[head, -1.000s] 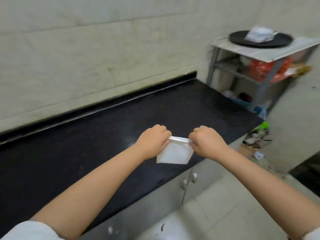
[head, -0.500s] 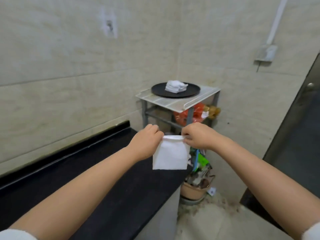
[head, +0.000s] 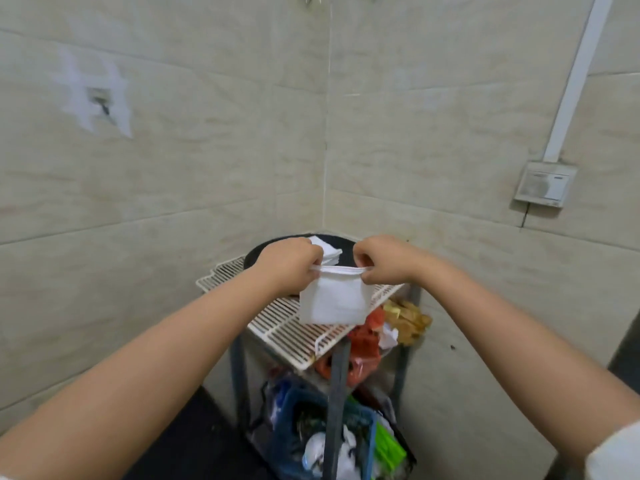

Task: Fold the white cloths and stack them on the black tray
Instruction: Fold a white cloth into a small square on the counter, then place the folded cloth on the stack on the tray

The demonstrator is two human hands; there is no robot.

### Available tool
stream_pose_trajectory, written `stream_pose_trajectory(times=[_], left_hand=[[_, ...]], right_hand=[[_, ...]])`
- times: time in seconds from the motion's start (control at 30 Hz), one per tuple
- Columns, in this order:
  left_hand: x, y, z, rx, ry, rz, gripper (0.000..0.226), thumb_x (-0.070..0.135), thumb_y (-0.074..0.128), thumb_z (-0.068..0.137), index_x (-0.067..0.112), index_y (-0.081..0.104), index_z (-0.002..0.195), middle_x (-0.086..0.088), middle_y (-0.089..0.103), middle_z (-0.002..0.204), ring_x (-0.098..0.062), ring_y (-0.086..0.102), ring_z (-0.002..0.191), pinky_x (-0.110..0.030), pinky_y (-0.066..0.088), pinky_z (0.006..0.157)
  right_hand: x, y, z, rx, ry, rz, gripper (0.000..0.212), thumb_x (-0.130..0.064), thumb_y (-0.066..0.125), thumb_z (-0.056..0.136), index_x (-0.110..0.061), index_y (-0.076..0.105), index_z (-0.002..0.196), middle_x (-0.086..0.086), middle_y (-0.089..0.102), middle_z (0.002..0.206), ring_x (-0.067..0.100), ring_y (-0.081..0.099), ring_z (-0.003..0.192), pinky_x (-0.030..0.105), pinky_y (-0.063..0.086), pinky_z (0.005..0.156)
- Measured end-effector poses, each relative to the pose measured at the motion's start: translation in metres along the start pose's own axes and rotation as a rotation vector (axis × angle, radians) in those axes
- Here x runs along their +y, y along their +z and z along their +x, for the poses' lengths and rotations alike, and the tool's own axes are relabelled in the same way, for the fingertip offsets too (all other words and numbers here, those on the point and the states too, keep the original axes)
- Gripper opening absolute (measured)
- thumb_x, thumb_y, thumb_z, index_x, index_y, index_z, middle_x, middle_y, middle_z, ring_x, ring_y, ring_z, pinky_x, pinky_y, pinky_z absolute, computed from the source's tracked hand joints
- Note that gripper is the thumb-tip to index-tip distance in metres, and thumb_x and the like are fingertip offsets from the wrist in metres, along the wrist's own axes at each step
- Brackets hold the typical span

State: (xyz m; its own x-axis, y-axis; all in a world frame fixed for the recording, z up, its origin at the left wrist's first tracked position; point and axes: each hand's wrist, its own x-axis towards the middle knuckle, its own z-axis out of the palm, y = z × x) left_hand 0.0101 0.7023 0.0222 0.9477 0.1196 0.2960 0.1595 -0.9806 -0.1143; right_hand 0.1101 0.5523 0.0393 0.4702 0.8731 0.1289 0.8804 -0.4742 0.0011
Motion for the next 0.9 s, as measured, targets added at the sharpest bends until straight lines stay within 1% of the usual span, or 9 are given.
stream_pose_trajectory(times=[0.13, 0.27, 0.37, 0.47, 0.57, 0.63, 0.7, 0.8, 0.9], left_hand=[[-0.004, 0.02, 0.057, -0.006, -0.098, -0.001, 0.022, 0.024, 0.049, 0.092, 0.013, 0.058, 0.109, -0.008, 0.056, 0.117, -0.028, 0.053, 0.108, -0.036, 0.044, 0.082], [-0.011, 0.039, 0.121, -0.015, -0.229, 0.051, 0.023, 0.023, 0.049, 0.093, 0.011, 0.055, 0.112, -0.011, 0.054, 0.119, -0.03, 0.052, 0.111, -0.034, 0.041, 0.08], [-0.025, 0.048, 0.169, 0.039, -0.388, 0.066, 0.024, 0.022, 0.049, 0.094, 0.01, 0.056, 0.113, -0.012, 0.053, 0.119, -0.03, 0.051, 0.11, -0.031, 0.038, 0.077], [-0.041, 0.055, 0.21, 0.148, -0.54, 0.044, 0.022, 0.015, 0.05, 0.093, 0.006, 0.058, 0.111, -0.016, 0.053, 0.115, -0.034, 0.054, 0.105, -0.036, 0.042, 0.079], [-0.053, 0.075, 0.234, 0.229, -0.632, 0.059, 0.021, 0.008, 0.05, 0.09, 0.0, 0.059, 0.107, -0.02, 0.051, 0.111, -0.038, 0.057, 0.096, -0.042, 0.047, 0.078], [-0.053, 0.095, 0.237, 0.17, -0.658, 0.093, 0.021, 0.005, 0.047, 0.091, -0.001, 0.057, 0.109, -0.02, 0.05, 0.112, -0.038, 0.057, 0.094, -0.043, 0.047, 0.077], [-0.047, 0.121, 0.231, 0.037, -0.664, 0.119, 0.023, 0.006, 0.045, 0.092, -0.001, 0.054, 0.112, -0.019, 0.048, 0.115, -0.037, 0.056, 0.094, -0.042, 0.044, 0.076], [-0.031, 0.155, 0.218, -0.161, -0.642, 0.156, 0.023, 0.009, 0.046, 0.092, 0.002, 0.054, 0.113, -0.016, 0.048, 0.116, -0.035, 0.057, 0.098, -0.042, 0.046, 0.079], [-0.026, 0.164, 0.209, -0.124, -0.687, 0.078, 0.026, 0.011, 0.046, 0.092, 0.001, 0.056, 0.114, -0.016, 0.049, 0.116, -0.035, 0.056, 0.101, -0.043, 0.047, 0.084]], right_hand=[[0.057, 0.008, 0.057, -0.023, -0.047, 0.071, 0.031, -0.005, 0.058, 0.075, -0.023, 0.037, 0.061, -0.007, 0.041, 0.061, 0.02, 0.043, 0.069, 0.024, 0.028, 0.051], [0.106, 0.011, 0.129, -0.042, -0.157, 0.065, 0.015, -0.004, 0.057, 0.077, -0.015, 0.047, 0.073, -0.006, 0.042, 0.062, 0.02, 0.044, 0.071, 0.023, 0.028, 0.051], [0.138, 0.012, 0.19, 0.033, -0.273, 0.084, 0.023, -0.002, 0.055, 0.077, -0.017, 0.042, 0.066, -0.006, 0.041, 0.062, 0.021, 0.043, 0.072, 0.022, 0.027, 0.05], [0.158, 0.015, 0.247, 0.171, -0.356, 0.112, 0.028, -0.001, 0.051, 0.075, -0.019, 0.036, 0.06, -0.002, 0.041, 0.062, 0.024, 0.044, 0.072, 0.029, 0.026, 0.05], [0.172, 0.037, 0.287, 0.285, -0.402, 0.172, 0.018, -0.003, 0.047, 0.079, -0.016, 0.041, 0.069, 0.008, 0.049, 0.082, 0.029, 0.049, 0.081, 0.033, 0.034, 0.063], [0.179, 0.067, 0.299, 0.281, -0.457, 0.173, 0.007, -0.005, 0.046, 0.084, -0.009, 0.051, 0.086, 0.016, 0.053, 0.099, 0.032, 0.052, 0.09, 0.036, 0.037, 0.069], [0.186, 0.104, 0.3, 0.228, -0.534, 0.106, 0.013, -0.007, 0.045, 0.087, -0.004, 0.052, 0.097, 0.016, 0.053, 0.107, 0.033, 0.053, 0.096, 0.036, 0.035, 0.068], [0.194, 0.149, 0.292, 0.176, -0.64, 0.028, 0.014, -0.006, 0.045, 0.087, 0.0, 0.053, 0.097, 0.018, 0.052, 0.107, 0.034, 0.053, 0.096, 0.037, 0.033, 0.064], [0.199, 0.162, 0.292, 0.227, -0.715, 0.08, 0.01, -0.002, 0.052, 0.081, 0.002, 0.055, 0.089, 0.02, 0.056, 0.097, 0.035, 0.056, 0.085, 0.038, 0.033, 0.057]])
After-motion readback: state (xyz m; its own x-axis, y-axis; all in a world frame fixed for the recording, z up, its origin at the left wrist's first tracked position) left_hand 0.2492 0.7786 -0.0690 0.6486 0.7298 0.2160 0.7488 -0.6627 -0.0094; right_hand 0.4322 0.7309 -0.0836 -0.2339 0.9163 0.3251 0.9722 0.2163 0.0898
